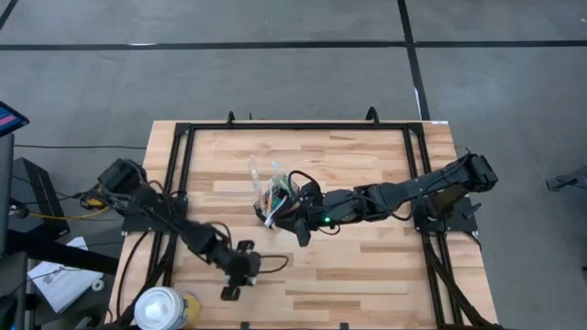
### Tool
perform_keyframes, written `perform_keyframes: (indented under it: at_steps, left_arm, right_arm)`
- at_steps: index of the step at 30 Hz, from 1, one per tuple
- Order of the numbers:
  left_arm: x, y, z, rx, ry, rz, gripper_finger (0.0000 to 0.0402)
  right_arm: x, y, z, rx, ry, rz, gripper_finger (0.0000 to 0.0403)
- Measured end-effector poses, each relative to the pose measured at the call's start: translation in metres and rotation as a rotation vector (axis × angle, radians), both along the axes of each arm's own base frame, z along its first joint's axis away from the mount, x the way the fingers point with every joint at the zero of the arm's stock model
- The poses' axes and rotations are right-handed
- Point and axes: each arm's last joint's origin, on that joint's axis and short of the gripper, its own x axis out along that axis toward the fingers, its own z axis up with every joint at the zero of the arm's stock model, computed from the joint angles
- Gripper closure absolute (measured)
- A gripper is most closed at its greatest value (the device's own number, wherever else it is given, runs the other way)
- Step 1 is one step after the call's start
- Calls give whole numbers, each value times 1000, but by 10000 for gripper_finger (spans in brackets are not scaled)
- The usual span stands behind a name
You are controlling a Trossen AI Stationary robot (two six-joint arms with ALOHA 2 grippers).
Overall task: Pick & Place toothbrushing station
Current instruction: Put the blue mouthwash into the wire organizer
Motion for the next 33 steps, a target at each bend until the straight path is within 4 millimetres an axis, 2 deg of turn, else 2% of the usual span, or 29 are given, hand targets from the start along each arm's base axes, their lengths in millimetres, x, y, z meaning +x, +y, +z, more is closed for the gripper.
perform_keyframes:
  at_steps: [5,9,13,17,22,25,29,33]
  left_arm:
    - [10,28,38,-37,-172,156,321]
    - [12,54,61,-12,-272,297,321]
    - [14,78,82,-4,-395,445,321]
    - [20,99,102,-1,-562,611,321]
    - [29,118,121,76,-774,769,321]
    - [33,128,117,89,-855,827,321]
    - [32,140,93,36,-934,897,321]
    - [26,144,69,61,-919,961,321]
  right_arm:
    - [2,-3,9,-43,-91,-10,264]
    - [-8,-17,29,-130,-154,-78,266]
    - [-31,-36,60,-239,-228,-169,269]
    - [-64,-49,94,-356,-300,-275,270]
    - [-97,-55,112,-430,-273,-359,271]
    - [-105,-52,111,-449,-228,-355,271]
    - [-108,-46,107,-445,-197,-342,271]
    - [-109,-43,106,-449,-187,-327,270]
